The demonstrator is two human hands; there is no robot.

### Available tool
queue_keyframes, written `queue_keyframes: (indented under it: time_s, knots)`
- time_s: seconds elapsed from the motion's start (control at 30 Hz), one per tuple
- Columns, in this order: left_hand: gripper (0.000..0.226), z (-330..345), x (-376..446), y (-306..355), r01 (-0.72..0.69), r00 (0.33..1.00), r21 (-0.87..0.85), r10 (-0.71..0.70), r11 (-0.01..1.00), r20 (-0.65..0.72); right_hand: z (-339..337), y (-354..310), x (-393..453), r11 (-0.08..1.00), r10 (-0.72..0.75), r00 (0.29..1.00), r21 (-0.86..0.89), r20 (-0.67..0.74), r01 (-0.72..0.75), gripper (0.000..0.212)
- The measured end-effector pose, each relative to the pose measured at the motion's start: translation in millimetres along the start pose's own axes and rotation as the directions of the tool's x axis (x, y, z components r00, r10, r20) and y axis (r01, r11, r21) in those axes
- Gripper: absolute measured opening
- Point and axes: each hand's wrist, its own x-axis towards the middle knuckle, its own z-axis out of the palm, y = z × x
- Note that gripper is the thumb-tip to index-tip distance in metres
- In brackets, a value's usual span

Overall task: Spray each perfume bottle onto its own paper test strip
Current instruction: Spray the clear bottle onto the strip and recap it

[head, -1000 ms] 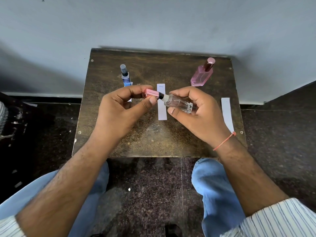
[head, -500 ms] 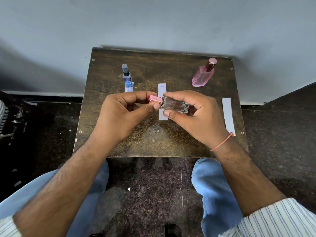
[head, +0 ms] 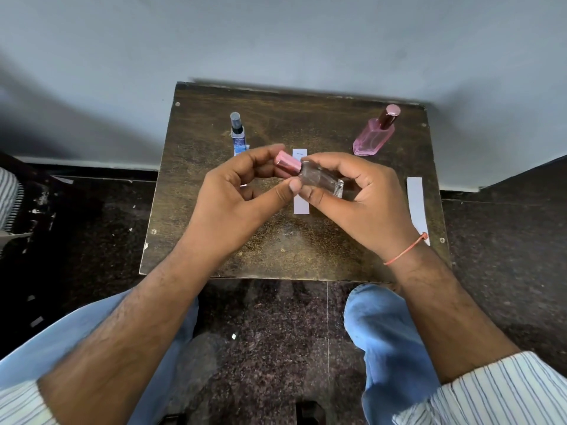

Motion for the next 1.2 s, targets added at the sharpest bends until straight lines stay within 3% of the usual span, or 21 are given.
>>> queue_keyframes:
  time_s: [0.13, 0.53, 0.77, 1.2]
  knots:
    - [0.051, -3, 1, -3, 0.019, 0.999, 0.022, -0.020, 1.000, 0.045, 3, 1, 7, 0.999, -0.042, 0.999, -0.013, -0.025, 0.041, 0.037]
    - [0.040, -18, -7, -7, 0.067, 0.991, 0.232, -0.092, 0.970, 0.095, 15, 11, 33, 0.986, 0.151, 0.970, 0.093, -0.190, -0.135, 0.035]
    - [0.038, -31, -10, -5, 0.037, 0.993, 0.310, -0.070, 0.950, 0.096, 17, 15, 41, 0.954, 0.255, 0.958, 0.196, -0.134, -0.227, 0.033]
    - [0.037, -46, -15, 0, 0.039, 0.992, 0.335, -0.075, 0.942, 0.097, 30, 17, 47, 0.945, 0.288, 0.955, 0.180, -0.075, -0.271, 0.035]
